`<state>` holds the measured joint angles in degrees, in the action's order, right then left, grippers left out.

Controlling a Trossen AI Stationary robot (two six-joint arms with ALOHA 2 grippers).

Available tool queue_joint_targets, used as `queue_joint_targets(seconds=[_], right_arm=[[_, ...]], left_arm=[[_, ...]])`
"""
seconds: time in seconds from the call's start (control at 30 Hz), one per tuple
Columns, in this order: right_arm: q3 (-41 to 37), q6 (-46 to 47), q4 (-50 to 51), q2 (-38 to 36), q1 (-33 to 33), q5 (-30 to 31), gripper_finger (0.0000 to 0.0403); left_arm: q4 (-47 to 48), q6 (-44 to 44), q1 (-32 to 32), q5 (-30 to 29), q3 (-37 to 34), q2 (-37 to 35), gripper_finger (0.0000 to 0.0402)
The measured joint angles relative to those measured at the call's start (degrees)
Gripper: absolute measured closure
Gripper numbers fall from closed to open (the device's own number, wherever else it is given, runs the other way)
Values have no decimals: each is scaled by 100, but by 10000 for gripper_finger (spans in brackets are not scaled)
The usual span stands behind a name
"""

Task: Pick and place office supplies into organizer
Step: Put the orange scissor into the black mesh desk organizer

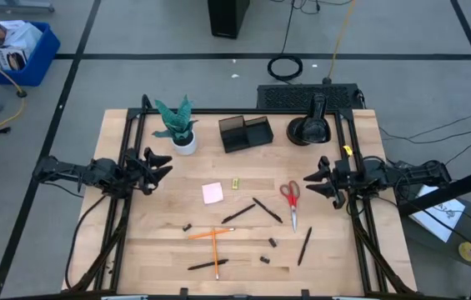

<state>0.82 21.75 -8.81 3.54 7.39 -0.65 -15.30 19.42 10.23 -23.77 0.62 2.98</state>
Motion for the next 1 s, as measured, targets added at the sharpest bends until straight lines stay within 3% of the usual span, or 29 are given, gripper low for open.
queue_joint_targets(seconds=[0.1,0.37,0.47,0.67,0.87,1.0], right_arm=[[0,475,-232,489,202,-27,273],[169,487,-2512,2590,1174,853,273],[517,413,-2373,3477,1501,1436,273],[1766,-121,-2428,5055,1819,2025,273],[3127,-479,-2010,5943,2086,2446,273],[3897,-1677,-1592,6466,2387,2905,273]], left_arm=[[59,29,-4,-136,0,2,172],[101,-27,-4,-194,0,2,172],[106,-85,-4,-206,0,2,172],[230,-104,-4,-238,-2,4,172],[247,47,-4,-230,-2,24,172],[379,119,-4,-227,-2,52,172]])
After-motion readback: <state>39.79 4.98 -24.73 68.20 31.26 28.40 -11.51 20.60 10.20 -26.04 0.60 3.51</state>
